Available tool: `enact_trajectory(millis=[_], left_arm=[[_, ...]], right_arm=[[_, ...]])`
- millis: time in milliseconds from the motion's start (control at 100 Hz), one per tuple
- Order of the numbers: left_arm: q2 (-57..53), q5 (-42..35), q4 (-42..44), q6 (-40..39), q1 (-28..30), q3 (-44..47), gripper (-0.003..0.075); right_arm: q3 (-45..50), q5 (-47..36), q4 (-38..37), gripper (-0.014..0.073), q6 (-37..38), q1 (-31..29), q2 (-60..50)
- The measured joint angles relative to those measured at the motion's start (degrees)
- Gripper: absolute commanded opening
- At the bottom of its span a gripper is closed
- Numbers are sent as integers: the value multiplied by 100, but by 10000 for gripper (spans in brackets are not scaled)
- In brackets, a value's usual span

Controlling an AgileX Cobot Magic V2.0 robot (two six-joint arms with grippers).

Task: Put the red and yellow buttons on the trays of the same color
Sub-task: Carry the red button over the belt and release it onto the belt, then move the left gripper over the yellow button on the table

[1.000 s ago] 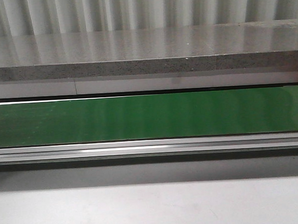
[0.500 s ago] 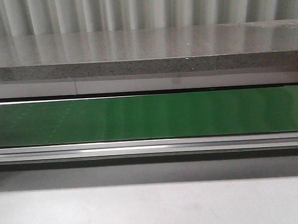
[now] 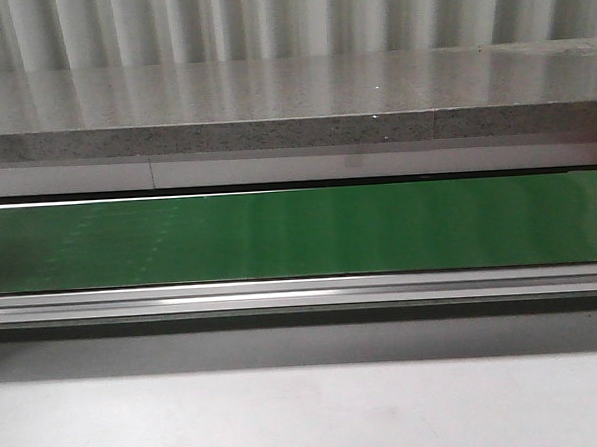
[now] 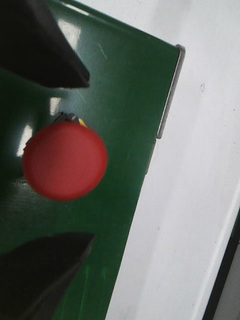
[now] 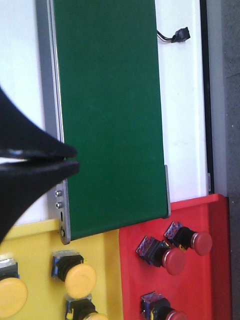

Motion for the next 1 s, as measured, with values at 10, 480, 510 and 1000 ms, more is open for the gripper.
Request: enact_trajectory(millis=[10,480,510,1000], left_arm=[[0,13,0,10,0,0,701],[-242,147,299,23,26,-535,627],[-241,147,322,23,64,-572,627],[599,87,498,43,1931,-649,627]], right_arm=[[0,0,0,-67,0,0,0],[0,0,0,-67,0,0,0],[0,0,0,-67,0,0,0],[0,0,0,-67,0,0,0]])
